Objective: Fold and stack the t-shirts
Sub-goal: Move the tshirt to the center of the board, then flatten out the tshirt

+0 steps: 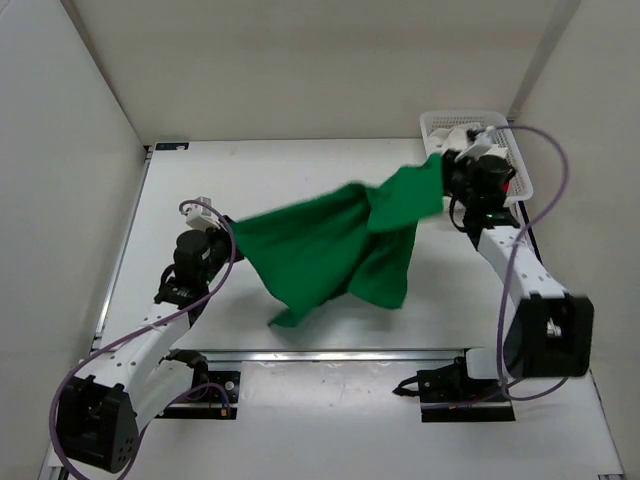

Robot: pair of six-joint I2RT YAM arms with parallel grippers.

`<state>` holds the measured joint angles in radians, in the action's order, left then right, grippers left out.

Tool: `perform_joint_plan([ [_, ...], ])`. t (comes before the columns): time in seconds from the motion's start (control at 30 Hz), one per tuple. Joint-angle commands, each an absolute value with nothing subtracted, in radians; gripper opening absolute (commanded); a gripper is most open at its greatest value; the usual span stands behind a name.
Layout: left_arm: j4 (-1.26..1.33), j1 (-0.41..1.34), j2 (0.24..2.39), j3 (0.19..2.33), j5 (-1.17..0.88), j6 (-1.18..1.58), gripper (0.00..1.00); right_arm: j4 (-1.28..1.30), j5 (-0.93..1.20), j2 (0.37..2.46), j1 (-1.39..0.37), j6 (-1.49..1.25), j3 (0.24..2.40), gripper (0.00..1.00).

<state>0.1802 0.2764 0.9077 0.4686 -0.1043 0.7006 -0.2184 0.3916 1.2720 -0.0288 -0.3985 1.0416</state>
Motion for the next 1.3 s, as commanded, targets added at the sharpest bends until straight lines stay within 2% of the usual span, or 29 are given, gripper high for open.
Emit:
perform_joint_plan([
  [0.0,0.152,0.265,0.900,0.440,-0.086,0.721,0.50,-0.411,0.545,1.382,-0.029,-0.465,0.965,0.00],
  [0.03,0.143,0.262,0.903,0.434,-0.063,0.722,0.50,-0.384,0.528,1.416,-0.029,-0.463,0.971,0.01],
  [0.1,0.138,0.258,0.908,0.428,-0.048,0.719,0.50,-0.380,0.467,1.430,-0.025,-0.466,0.953,0.15],
  [0.13,0.135,0.256,0.910,0.423,-0.040,0.713,0.50,-0.387,0.447,1.419,-0.012,-0.483,0.918,0.19],
  [0.2,0.137,0.270,0.926,0.428,-0.028,0.706,0.51,-0.393,0.353,1.388,-0.015,-0.483,0.884,0.35],
  [0.23,0.140,0.276,0.937,0.429,-0.020,0.709,0.52,-0.370,0.341,1.365,-0.020,-0.476,0.874,0.37],
  [0.37,0.140,0.373,1.000,0.449,0.032,0.703,0.52,-0.229,0.184,1.298,-0.072,-0.462,0.856,0.37],
  [0.47,0.112,0.468,1.061,0.472,0.109,0.673,0.52,-0.167,0.100,1.234,-0.188,-0.427,0.769,0.30],
  [0.53,0.081,0.514,1.090,0.480,0.145,0.643,0.53,-0.082,0.002,1.229,-0.283,-0.402,0.736,0.18],
  [0.63,0.049,0.506,1.098,0.465,0.163,0.626,0.55,0.064,-0.144,1.227,-0.446,-0.331,0.747,0.09],
  [0.67,0.038,0.503,1.098,0.454,0.166,0.623,0.55,0.098,-0.164,1.229,-0.498,-0.322,0.761,0.09],
  [0.7,0.029,0.500,1.100,0.451,0.167,0.618,0.57,0.139,-0.196,1.220,-0.526,-0.319,0.755,0.13],
  [0.77,0.000,0.518,1.107,0.448,0.175,0.598,0.58,0.193,-0.262,1.189,-0.616,-0.340,0.741,0.27],
  [0.87,-0.070,0.569,1.132,0.454,0.215,0.575,0.60,0.207,-0.287,1.151,-0.664,-0.353,0.678,0.38],
  [0.93,-0.095,0.589,1.167,0.462,0.227,0.569,0.62,0.210,-0.218,1.154,-0.634,-0.350,0.657,0.44],
  [1.0,-0.113,0.601,1.199,0.466,0.241,0.563,0.63,0.210,-0.160,1.187,-0.597,-0.359,0.664,0.45],
  [1.17,-0.121,0.617,1.227,0.468,0.268,0.566,0.65,0.163,-0.167,1.216,-0.608,-0.338,0.664,0.42],
  [1.27,-0.121,0.615,1.203,0.450,0.284,0.574,0.65,0.198,-0.315,1.218,-0.626,-0.322,0.669,0.42],
])
